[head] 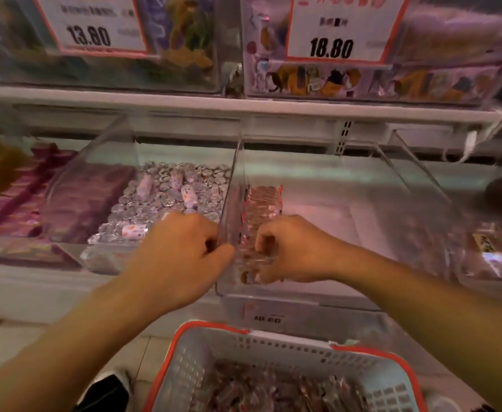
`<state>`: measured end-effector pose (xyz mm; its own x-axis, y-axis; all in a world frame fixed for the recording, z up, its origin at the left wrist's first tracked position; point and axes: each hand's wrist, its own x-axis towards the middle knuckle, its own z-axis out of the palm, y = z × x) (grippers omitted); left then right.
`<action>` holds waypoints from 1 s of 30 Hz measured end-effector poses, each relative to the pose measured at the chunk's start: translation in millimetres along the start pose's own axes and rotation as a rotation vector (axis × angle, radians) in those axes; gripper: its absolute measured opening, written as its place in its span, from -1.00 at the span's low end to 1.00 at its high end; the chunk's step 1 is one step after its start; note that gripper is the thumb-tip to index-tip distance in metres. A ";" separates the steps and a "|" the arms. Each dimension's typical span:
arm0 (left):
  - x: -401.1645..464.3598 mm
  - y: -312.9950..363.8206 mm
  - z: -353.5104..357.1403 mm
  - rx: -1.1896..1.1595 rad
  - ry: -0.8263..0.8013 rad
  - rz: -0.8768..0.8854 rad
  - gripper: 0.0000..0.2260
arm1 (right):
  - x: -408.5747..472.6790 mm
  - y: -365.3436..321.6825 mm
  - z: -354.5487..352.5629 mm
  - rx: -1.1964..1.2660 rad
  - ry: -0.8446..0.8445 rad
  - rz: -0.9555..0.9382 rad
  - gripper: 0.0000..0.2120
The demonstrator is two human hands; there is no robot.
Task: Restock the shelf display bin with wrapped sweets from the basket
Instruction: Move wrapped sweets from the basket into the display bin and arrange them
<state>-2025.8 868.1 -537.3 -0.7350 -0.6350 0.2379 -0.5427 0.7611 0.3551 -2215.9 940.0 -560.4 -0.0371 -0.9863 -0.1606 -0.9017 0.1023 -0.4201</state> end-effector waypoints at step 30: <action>-58.6 26.6 22.1 -0.283 -0.289 0.377 -0.77 | -123.6 -16.0 23.2 0.186 -0.093 -0.042 -0.89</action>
<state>-2006.1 928.5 -561.7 -0.9606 -0.2332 0.1516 -0.1194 0.8380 0.5325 -2186.9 1063.3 -554.5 0.0462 -0.9750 -0.2173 -0.8063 0.0920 -0.5844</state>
